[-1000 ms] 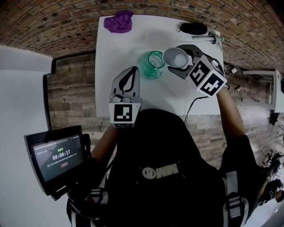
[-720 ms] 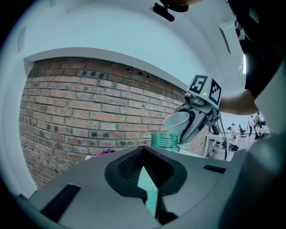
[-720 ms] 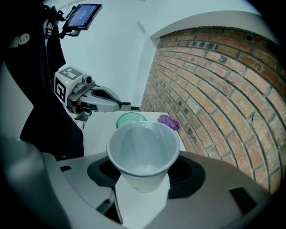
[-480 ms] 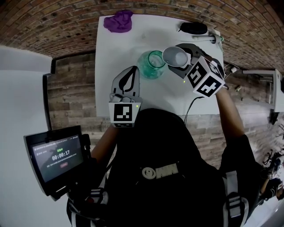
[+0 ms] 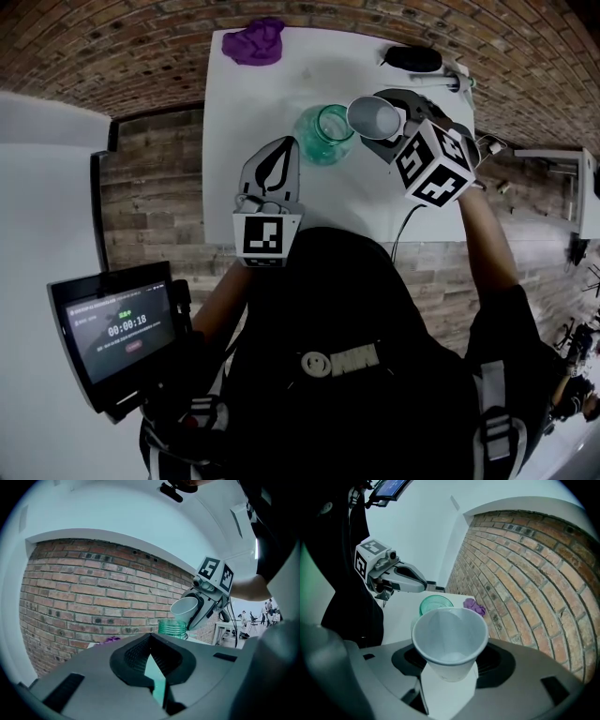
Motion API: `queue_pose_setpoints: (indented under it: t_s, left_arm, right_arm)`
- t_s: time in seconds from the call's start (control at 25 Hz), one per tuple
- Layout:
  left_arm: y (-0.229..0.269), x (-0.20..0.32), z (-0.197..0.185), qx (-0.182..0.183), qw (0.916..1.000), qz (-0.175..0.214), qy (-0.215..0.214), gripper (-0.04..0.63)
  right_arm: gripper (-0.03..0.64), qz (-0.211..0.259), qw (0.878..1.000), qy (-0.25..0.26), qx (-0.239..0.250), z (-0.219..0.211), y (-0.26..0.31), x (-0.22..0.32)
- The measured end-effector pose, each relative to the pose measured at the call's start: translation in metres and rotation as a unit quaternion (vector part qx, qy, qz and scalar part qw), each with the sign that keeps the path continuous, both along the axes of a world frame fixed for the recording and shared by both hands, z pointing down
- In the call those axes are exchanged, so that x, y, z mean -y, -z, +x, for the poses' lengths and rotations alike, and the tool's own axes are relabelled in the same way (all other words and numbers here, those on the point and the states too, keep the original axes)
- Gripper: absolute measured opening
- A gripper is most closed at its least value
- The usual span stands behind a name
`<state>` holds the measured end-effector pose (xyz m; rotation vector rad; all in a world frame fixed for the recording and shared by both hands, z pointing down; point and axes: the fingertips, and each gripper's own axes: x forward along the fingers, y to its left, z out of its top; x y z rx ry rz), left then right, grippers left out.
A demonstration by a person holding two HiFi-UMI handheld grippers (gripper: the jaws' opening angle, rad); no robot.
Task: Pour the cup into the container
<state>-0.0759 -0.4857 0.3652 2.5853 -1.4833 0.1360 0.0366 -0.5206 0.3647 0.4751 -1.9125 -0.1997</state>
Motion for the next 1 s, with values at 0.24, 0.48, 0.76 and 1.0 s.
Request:
queue_pose_setpoints:
  t_s: [0.24,0.48,0.76,1.0]
  left_arm:
    - [-0.0025,0.0008,-0.0021,0.011,0.9999,0.003,0.003,-0.002]
    - [0.0019,0.0006,-0.0009,-0.011,0.9999,0.002,0.004,-0.002]
    - [0.0013,0.0006,-0.0009,-0.011,0.9999,0.002,0.005,-0.002]
    - [0.0038,0.0009,-0.0002,-0.015,0.9999,0.002,0.004,-0.002]
  right_arm:
    - [0.284,0.007,1.000,0.004,-0.014,-0.0001,0.0015,0.0010]
    - [0.284,0.022,0.999,0.007,-0.041,0.0023,0.0010,0.0020]
    - [0.284,0.029,0.998,0.007,-0.057,0.0040,0.0005,0.0028]
    - [0.284,0.039,0.997,0.012,-0.072,0.0040,0.0024,0.0033]
